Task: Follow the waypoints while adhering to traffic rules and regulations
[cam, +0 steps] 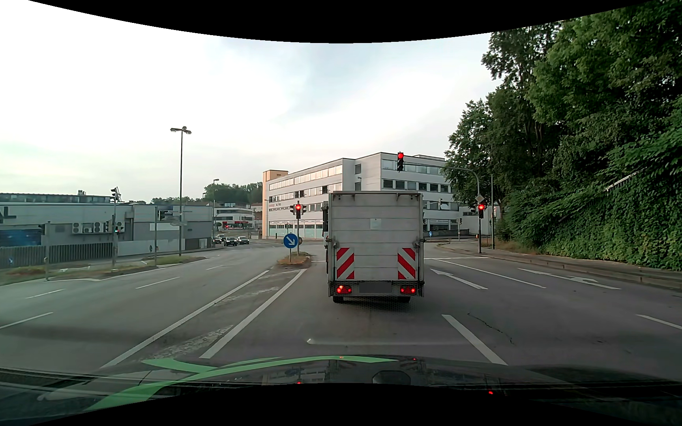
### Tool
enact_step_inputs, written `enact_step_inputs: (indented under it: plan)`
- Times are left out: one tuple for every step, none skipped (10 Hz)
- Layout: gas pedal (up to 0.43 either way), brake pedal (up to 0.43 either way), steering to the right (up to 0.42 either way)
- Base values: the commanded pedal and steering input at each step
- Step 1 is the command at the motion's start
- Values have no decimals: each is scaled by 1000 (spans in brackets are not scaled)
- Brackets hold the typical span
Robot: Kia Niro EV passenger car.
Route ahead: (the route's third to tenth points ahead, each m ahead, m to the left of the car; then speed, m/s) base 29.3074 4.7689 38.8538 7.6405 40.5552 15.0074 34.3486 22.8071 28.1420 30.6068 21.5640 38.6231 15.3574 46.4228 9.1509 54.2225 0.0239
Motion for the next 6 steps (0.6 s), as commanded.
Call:
enact_step_inputs:
  plan:
    - [0,207,-19]
    - [0,207,-19]
    - [0,213,-18]
    - [0,220,-19]
    - [0,220,-19]
    - [0,220,-19]
